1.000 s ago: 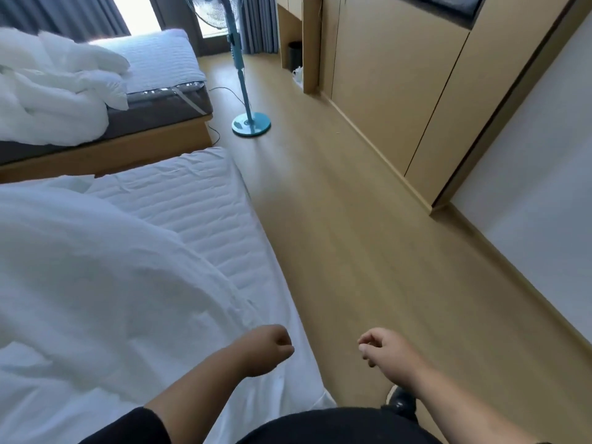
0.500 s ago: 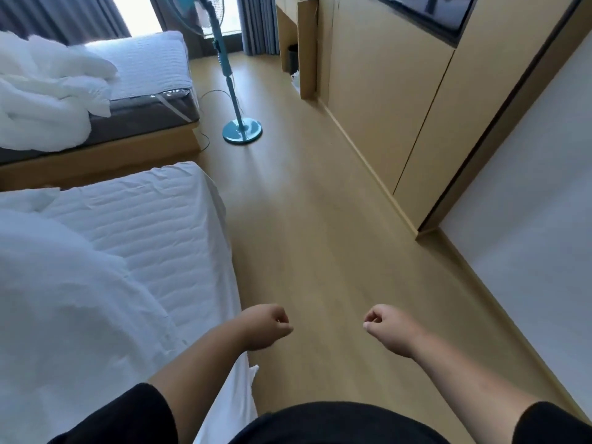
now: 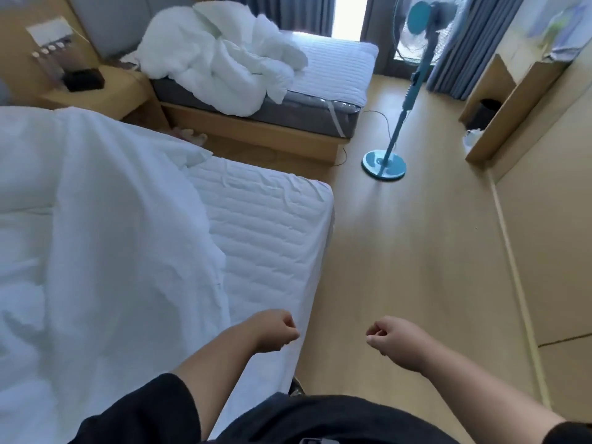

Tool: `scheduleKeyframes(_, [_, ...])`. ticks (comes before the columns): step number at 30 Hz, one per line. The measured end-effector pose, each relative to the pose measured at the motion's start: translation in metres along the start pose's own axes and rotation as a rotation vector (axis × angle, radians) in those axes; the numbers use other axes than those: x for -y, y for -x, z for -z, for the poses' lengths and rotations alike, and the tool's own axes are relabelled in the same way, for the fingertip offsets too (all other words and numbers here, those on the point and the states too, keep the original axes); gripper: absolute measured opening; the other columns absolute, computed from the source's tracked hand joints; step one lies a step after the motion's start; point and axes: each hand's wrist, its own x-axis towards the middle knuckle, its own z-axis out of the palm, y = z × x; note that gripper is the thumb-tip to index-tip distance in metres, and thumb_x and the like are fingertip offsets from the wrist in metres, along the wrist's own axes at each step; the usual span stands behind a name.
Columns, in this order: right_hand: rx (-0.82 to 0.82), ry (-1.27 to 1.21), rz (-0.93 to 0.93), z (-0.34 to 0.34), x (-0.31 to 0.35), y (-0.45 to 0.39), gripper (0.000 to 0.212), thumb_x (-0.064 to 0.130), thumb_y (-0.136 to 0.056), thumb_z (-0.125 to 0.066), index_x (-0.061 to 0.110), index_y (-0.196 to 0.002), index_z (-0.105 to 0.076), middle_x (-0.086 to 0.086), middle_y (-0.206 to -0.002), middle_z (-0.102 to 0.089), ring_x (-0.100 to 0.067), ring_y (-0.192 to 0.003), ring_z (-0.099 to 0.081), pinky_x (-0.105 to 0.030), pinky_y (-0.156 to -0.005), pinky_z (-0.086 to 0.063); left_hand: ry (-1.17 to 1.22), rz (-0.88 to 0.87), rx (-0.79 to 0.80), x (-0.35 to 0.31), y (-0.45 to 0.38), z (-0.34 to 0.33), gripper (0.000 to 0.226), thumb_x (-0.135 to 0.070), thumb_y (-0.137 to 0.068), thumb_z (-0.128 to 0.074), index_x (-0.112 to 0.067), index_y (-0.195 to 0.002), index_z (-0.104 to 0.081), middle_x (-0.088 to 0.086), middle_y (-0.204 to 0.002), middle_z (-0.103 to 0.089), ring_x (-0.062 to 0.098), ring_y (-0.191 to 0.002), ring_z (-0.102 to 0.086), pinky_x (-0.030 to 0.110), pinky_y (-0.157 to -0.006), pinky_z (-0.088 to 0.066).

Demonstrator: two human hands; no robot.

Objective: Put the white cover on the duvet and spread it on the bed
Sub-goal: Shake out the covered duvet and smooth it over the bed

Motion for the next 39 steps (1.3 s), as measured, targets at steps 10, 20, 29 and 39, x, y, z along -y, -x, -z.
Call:
scheduleKeyframes(10, [0.2, 0.15, 0.185, 0.079, 0.179, -0.17, 0.008, 0.031, -0.092, -0.063, 0.027, -0.097, -0.068, 0.003, -0.091, -0.071, -0.013, -0.082, -0.067, -0.026, -0.07, -0.053, 0.456, 0.31, -0.266, 0.068, -0.028, 0.122, 0.023, -0.033, -0.086, -0.049, -0.017, -0.094, -0.063, -0.003, -0.097, -0.07, 0.019, -0.084, -0.069, 0.033, -0.078, -0.054])
scheduleKeyframes(20, [0.572, 0.388, 0.369, 0.079, 0.347, -0.37, 0.011, 0.027, -0.093, -0.062, 0.02, -0.096, -0.069, 0.0, -0.092, -0.074, -0.016, -0.082, -0.069, -0.033, -0.078, -0.056, 0.827, 0.693, -0.483, 0.09, -0.094, 0.147, 0.022, -0.031, -0.091, -0.046, -0.014, -0.094, -0.059, 0.003, -0.098, -0.07, 0.025, -0.093, -0.07, 0.03, -0.07, -0.047])
scheduleKeyframes(29, [0.689, 0.534, 0.468, 0.067, 0.465, -0.498, 0.012, 0.022, -0.093, -0.059, 0.014, -0.097, -0.068, -0.002, -0.09, -0.074, -0.014, -0.075, -0.067, -0.034, -0.078, -0.053, 0.669, 0.957, -0.808, 0.115, -0.217, 0.251, 0.061, -0.045, -0.092, -0.063, -0.01, -0.138, -0.045, 0.01, -0.143, -0.042, 0.03, -0.126, -0.05, 0.04, -0.102, -0.045])
scheduleKeyframes(39, [0.806, 0.614, 0.367, 0.015, 0.404, -0.575, 0.012, 0.023, -0.092, -0.058, 0.019, -0.096, -0.069, 0.003, -0.089, -0.075, -0.011, -0.076, -0.069, -0.027, -0.071, -0.052, 0.338, 1.323, -0.559, 0.24, -0.356, 0.25, 0.116, -0.048, -0.076, -0.077, 0.0, -0.153, -0.005, 0.018, -0.153, -0.02, 0.044, -0.138, -0.032, 0.052, -0.104, -0.041])
